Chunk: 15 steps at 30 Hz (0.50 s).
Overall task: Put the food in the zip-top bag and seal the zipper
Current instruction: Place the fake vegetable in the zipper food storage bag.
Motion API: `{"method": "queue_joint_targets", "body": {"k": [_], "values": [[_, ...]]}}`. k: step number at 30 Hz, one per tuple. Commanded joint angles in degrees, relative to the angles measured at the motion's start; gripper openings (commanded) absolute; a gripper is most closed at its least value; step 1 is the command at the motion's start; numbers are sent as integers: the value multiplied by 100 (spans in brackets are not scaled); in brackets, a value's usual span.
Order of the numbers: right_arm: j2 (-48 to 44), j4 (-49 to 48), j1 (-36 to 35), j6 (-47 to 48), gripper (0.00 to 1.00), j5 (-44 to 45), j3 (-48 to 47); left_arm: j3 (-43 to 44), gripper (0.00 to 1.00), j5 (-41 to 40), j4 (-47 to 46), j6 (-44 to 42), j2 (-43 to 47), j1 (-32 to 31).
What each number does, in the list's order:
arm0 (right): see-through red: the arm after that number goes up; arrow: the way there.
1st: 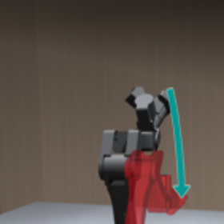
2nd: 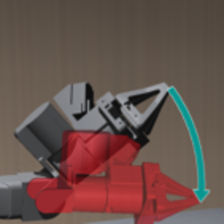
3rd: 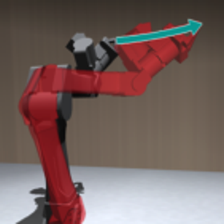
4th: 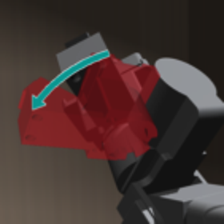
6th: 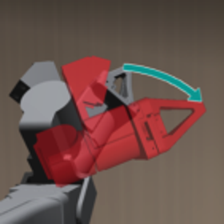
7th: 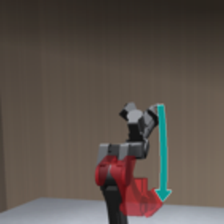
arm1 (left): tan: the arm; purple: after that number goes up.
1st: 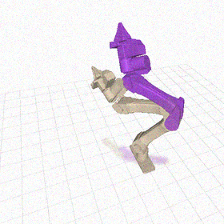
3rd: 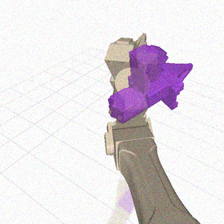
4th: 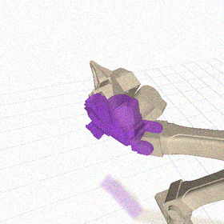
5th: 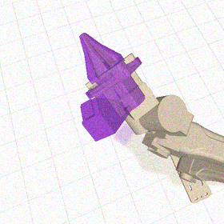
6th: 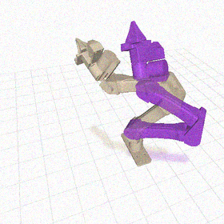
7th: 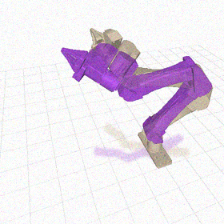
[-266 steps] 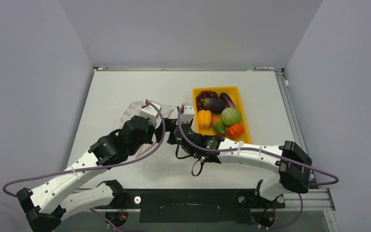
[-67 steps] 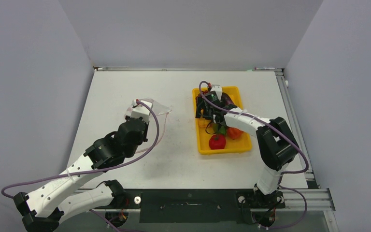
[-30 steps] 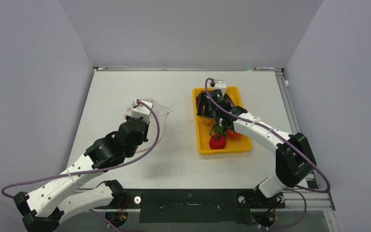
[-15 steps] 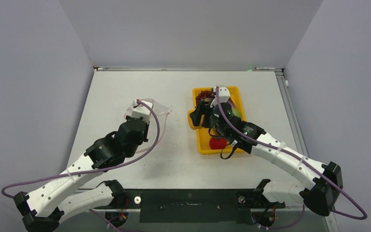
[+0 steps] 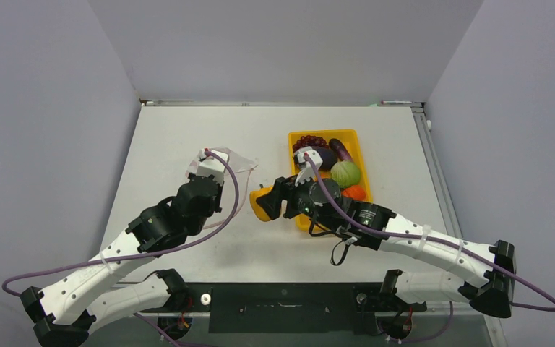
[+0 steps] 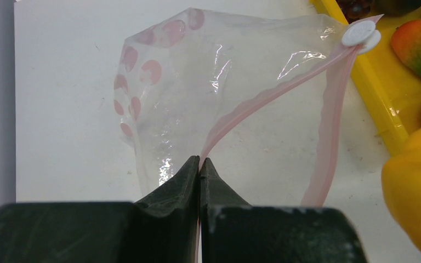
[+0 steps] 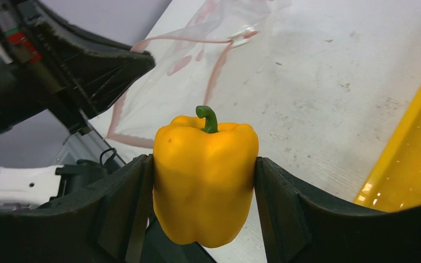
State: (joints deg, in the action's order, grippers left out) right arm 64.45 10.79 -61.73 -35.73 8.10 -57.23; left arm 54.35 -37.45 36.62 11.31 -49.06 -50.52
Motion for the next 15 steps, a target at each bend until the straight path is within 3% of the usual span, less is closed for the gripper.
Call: {"method": "queue_joint_targets", "body": {"k": [1, 15], "values": [[-3, -528, -395, -38, 32, 108, -235, 85, 0, -11, -172, -15, 28, 25], [829, -1035, -917, -50, 32, 648, -673, 94, 0, 34, -171, -15, 50, 43]]}}
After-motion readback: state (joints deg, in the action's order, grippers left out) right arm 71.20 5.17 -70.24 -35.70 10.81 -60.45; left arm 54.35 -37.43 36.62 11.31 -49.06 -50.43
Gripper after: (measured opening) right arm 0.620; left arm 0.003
